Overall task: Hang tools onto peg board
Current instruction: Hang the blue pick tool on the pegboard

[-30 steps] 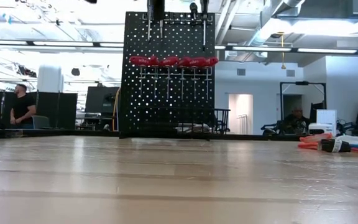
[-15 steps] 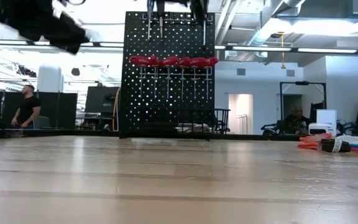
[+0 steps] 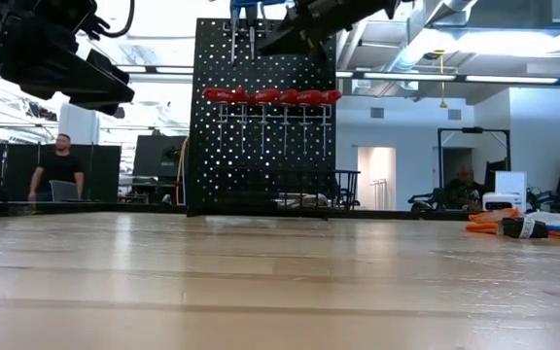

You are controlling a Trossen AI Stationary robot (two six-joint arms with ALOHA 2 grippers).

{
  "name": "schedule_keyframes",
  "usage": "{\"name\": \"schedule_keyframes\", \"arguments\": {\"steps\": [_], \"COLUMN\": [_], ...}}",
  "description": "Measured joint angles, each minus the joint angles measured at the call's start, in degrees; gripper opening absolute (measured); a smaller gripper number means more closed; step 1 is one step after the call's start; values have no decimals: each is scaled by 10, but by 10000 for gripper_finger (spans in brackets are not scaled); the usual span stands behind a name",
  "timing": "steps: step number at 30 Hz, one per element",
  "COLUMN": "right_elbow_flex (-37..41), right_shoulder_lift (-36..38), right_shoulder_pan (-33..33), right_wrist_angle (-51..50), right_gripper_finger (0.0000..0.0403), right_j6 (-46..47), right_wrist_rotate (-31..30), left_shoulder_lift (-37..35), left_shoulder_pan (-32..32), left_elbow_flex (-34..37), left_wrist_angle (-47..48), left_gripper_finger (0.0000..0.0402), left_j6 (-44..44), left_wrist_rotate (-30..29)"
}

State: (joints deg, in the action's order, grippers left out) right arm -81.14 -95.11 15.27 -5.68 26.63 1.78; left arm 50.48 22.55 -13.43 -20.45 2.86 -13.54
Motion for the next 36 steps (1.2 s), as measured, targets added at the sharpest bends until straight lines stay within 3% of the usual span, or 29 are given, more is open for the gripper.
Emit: {"name": "schedule_keyframes", "arguments": {"steps": [8,14,21,36], "right_elbow_flex": [0,26,94,115], "right_shoulder_lift": [6,46,57,35], "right_shoulder_pan": [4,-7,-9,27], "right_wrist_angle": [-10,-6,73,143], "right_gripper_finger": [9,8,8,7], "right_j6": [10,11,44,66], "right_wrist_rotate": [-4,-65,-60,-31], "left_shoulder_lift": [0,0,0,0], "left_shoulder_pan": [0,0,0,0], "left_elbow_flex": [0,0,0,0], "left_wrist_angle": [3,12,9,-13], "left_gripper_finger": [111,111,111,111], "left_j6": [8,15,15,9], "left_wrist_rotate": [2,3,2,0]}}
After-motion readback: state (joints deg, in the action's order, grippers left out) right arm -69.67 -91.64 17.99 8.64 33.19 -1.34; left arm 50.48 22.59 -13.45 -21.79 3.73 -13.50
